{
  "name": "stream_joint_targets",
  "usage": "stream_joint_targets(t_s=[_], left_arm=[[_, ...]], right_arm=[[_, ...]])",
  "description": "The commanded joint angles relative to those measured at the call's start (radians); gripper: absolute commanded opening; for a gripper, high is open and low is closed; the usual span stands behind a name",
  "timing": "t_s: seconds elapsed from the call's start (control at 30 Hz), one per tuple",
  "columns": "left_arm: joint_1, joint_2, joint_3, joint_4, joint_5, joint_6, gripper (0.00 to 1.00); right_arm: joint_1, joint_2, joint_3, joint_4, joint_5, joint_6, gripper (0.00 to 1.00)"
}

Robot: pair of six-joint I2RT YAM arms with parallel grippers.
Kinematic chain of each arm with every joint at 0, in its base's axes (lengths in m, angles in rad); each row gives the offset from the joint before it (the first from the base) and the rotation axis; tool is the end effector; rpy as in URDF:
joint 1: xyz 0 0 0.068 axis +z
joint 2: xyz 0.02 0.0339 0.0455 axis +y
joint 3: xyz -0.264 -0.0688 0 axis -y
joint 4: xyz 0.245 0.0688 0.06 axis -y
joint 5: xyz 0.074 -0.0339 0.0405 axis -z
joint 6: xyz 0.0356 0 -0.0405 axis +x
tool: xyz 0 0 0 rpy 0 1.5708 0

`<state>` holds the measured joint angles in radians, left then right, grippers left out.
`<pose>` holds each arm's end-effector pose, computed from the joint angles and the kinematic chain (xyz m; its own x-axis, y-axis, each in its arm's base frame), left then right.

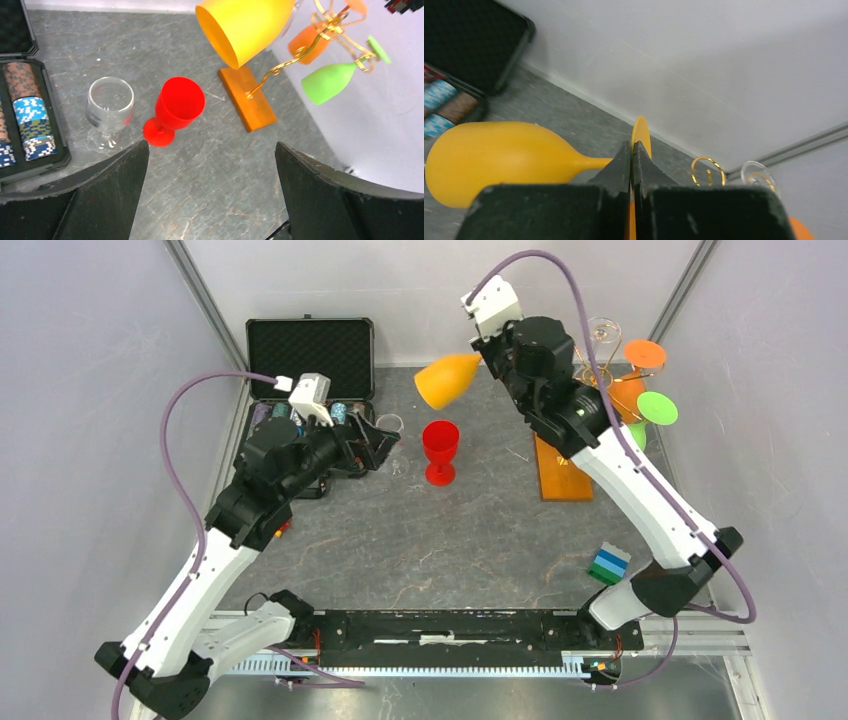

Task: Take the wine glass off the wine glass rack

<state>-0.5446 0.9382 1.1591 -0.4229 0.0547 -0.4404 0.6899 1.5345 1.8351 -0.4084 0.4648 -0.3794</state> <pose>0.1676 -0.1038 0.4167 -0.3953 -0.2582 -0.8815 0.4362 0.7918 -0.4276 0.2661 0.1989 0.4958 0.0063 -0.4240 -0.9056 -0.2399 0.8786 -0.4130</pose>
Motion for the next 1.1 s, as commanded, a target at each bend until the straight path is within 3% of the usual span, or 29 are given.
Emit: stream_joint_targets(t_s=[0.0,0.3,0.7,0.93,1.07], left_arm=[[0.005,-0.074,-0.041,0.134,0.019,-0.128,1.00],[0.004,-0.098,-0.067,0.240,0.173,-0.240,0.99],[0.005,-0.057,-0.084,0.186,0.156,-0.357,0.81],[0.005,-0.108,-0.093,0.155,0.092,-0.357,0.93],[0.004,-0.123,-0.111,0.156,0.073,-0.356,0.94]], right_arm=[[-0.002,-0.083,-0.057,0.073,-0.141,0.281,0.00],[-0.001,-0.237,-0.381,0.261,-0.338,0.610,0.00],[-0.002,-0.324,-0.533,0.372,-0.364,0.688,0.00],[-0.002,-0.349,-0.569,0.389,-0.295,0.695,0.00],[-0.003,-0.362,-0.593,0.401,-0.287,0.722,0.00]])
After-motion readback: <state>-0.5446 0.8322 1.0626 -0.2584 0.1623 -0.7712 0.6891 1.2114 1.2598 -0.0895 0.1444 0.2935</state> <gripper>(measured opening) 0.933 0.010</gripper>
